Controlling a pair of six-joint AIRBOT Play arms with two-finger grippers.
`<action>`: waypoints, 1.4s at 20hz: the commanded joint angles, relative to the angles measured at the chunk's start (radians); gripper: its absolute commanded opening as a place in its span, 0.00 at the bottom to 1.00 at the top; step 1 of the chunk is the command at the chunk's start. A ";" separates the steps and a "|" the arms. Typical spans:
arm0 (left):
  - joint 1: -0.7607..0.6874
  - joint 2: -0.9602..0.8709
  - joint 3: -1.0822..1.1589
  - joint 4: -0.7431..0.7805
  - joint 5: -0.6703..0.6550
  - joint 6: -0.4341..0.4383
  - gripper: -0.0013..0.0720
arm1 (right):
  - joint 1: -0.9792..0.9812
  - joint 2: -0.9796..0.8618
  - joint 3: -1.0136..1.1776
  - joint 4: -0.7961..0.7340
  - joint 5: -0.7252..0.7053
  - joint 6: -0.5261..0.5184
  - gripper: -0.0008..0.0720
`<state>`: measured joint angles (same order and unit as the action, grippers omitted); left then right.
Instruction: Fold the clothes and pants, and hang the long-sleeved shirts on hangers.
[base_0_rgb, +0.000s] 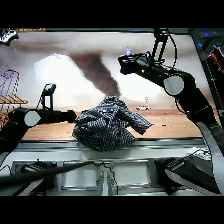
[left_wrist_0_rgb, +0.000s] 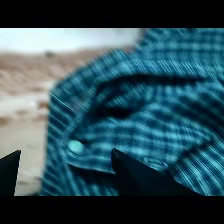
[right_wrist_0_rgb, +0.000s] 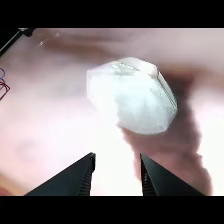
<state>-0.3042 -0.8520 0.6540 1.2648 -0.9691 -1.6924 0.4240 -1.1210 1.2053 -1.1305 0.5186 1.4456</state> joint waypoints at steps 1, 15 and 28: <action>0.001 -0.001 -0.054 -0.130 0.013 0.037 0.89 | 0.000 0.000 0.000 0.000 0.000 0.000 0.47; -0.049 -0.314 -0.099 -0.764 0.230 0.498 0.36 | 0.000 0.014 0.000 0.122 0.022 0.019 0.47; 0.153 -0.248 0.432 -0.845 0.237 0.661 0.04 | 0.000 0.022 0.000 0.122 0.027 0.018 0.47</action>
<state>-0.1806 -1.1069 0.9085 0.4229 -0.7353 -1.0451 0.4240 -1.1004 1.2053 -1.0016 0.5358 1.4643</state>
